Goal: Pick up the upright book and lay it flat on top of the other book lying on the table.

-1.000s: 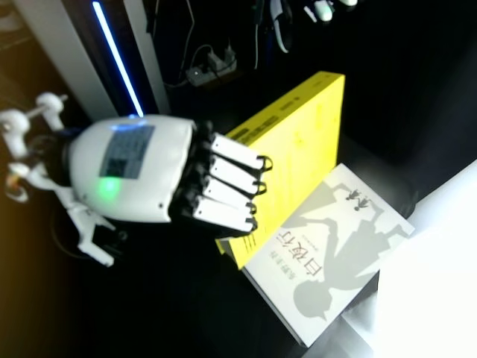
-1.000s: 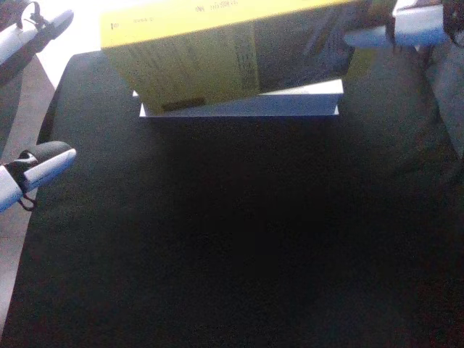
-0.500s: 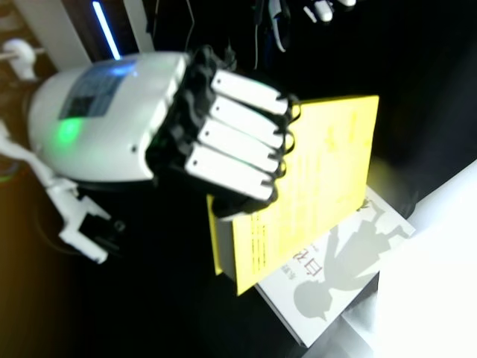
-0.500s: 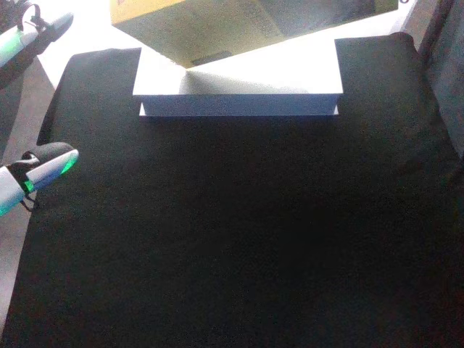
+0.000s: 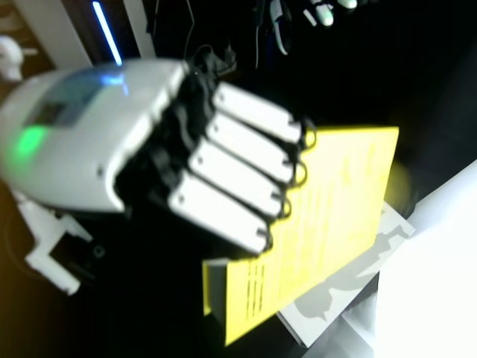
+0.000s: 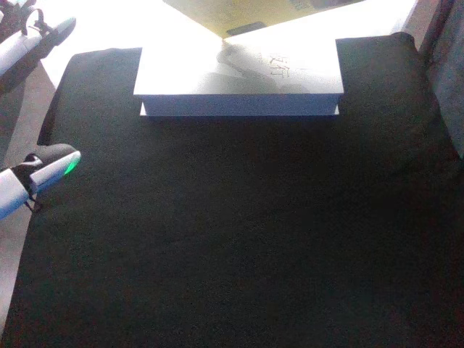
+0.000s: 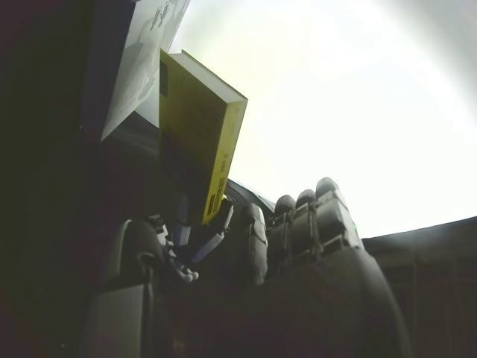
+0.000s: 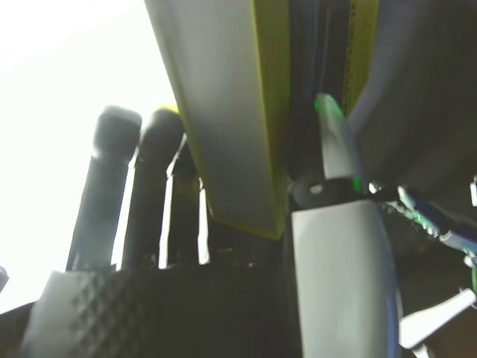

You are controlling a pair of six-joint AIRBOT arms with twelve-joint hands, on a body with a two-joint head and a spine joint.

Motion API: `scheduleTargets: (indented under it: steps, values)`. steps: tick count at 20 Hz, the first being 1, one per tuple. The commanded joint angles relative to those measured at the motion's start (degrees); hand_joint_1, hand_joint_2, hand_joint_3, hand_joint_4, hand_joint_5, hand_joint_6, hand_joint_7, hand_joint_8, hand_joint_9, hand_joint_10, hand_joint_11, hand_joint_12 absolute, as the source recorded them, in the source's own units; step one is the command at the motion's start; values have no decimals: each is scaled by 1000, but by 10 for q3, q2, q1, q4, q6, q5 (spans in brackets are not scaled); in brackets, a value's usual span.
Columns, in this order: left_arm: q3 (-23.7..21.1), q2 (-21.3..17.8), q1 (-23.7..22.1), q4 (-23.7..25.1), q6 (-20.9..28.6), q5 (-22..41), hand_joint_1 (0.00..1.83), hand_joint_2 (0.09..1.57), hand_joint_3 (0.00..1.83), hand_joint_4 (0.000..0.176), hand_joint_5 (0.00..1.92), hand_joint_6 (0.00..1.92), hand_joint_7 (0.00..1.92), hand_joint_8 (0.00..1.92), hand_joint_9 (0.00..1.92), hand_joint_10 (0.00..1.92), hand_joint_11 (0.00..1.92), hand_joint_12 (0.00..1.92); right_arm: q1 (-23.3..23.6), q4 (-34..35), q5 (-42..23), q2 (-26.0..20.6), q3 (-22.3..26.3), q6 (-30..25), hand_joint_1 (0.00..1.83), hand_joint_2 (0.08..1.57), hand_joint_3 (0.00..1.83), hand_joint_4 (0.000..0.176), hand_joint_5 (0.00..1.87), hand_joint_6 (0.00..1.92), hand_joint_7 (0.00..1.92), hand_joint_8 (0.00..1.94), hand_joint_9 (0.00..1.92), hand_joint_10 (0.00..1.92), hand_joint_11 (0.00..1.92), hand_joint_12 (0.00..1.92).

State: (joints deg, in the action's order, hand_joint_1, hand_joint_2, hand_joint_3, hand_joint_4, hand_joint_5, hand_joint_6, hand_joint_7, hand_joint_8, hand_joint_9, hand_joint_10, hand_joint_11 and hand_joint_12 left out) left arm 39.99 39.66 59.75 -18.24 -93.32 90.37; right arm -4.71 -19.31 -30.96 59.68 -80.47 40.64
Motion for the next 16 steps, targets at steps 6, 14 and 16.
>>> scheduleTargets:
  steps: [6,14,16]
  values:
    - [2,-1,-1,7,4,84,687,1139,0,86,184,10,61,2,0,0,0,0,-37,43,-32,33,-34,3,1343,1243,0,0,558,1361,847,1285,717,1612,613,1863]
    - [-1,-2,3,1,4,87,706,1148,4,75,177,2,75,5,0,0,0,0,-120,58,-47,54,-29,3,1338,1261,0,0,534,1336,781,1396,717,1641,681,1842]
    - [-1,-2,4,-1,4,87,724,1153,5,81,174,1,79,6,0,0,0,0,-131,60,-44,55,-32,3,1368,1239,0,0,536,1343,825,1288,772,1568,679,1791]
